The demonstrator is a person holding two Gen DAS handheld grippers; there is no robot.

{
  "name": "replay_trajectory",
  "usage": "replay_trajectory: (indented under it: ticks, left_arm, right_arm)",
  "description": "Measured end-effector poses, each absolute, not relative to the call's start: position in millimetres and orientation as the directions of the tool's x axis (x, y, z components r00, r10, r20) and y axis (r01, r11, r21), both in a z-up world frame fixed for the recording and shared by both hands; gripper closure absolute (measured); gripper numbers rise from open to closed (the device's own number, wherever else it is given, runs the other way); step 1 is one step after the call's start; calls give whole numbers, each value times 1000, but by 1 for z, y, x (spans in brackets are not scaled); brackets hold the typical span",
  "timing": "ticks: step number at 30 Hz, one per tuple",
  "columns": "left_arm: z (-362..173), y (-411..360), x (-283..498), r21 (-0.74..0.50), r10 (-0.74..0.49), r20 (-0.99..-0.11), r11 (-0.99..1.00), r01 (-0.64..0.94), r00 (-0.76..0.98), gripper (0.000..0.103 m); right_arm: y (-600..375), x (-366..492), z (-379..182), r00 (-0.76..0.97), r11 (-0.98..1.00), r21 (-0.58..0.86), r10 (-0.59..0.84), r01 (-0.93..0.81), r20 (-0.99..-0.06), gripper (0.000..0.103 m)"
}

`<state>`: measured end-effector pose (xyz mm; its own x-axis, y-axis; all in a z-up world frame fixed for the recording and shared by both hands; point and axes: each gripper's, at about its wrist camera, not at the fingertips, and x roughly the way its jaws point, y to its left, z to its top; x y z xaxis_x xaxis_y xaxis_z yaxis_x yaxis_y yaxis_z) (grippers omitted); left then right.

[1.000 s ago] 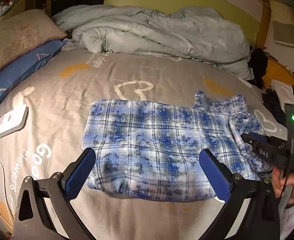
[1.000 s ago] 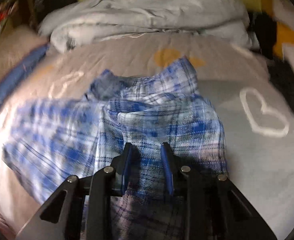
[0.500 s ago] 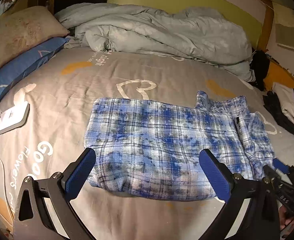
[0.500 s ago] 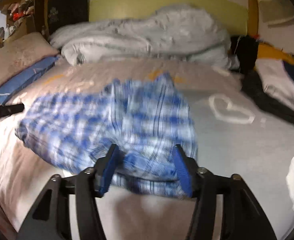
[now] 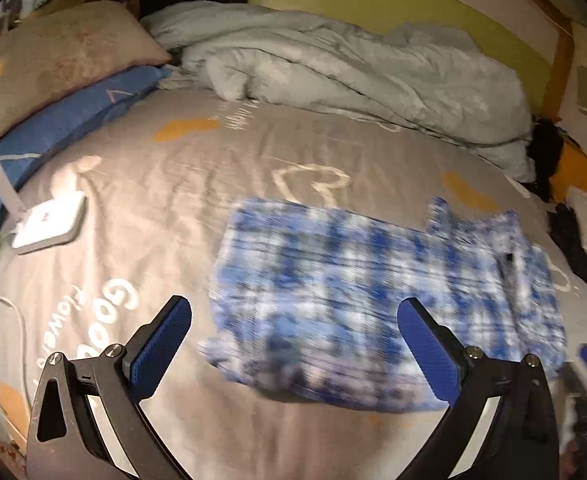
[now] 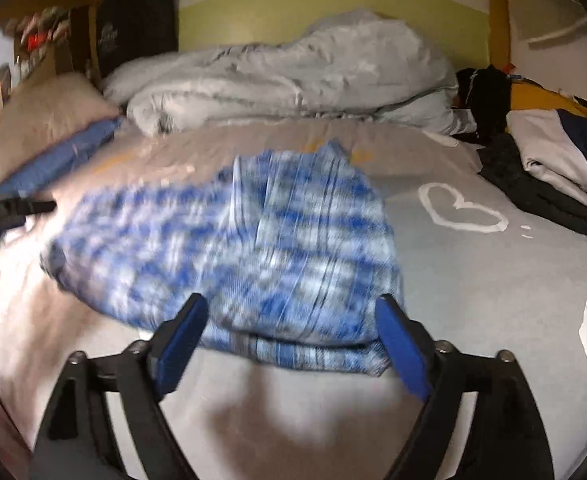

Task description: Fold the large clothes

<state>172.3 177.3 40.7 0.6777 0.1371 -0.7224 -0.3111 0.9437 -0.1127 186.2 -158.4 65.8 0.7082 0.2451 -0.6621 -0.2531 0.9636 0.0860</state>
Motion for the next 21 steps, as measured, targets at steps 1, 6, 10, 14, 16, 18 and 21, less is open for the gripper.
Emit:
replay_trajectory:
  ticks: [1,6,10,14,16,18,21]
  left_arm:
    - [40,181,173,-111,148,-722,940,-324,676,1]
    - [29,206,179,-196,102,-752,909,-368,652,1]
    - [-1,222,191,-322,-40,-806,867,-381,591,1]
    - [-37,237,195,-434,-161,-831,787,-439,532,18]
    - [-35,233,194,-418,-147,-825,809,-414,546,26]
    - [-32,227,195,-426,-168,-815,823,-376,555,57]
    - [-18,224,189,-467,-182,-766,816,-340,616,84]
  right_arm:
    - [-161,186,72,718,965,88,242,-246,-652,12]
    - [-171,187,91,764,972,79,223,-222,-606,0]
    - [-175,187,93,772,977,63,199,-202,-603,0]
    - [-181,191,90,757,976,95,212,-195,-618,0]
    - [-182,191,89,758,976,91,210,-196,-617,0]
    - [-183,191,88,757,976,88,210,-199,-619,0]
    - [-186,197,82,733,976,105,211,-189,-646,0]
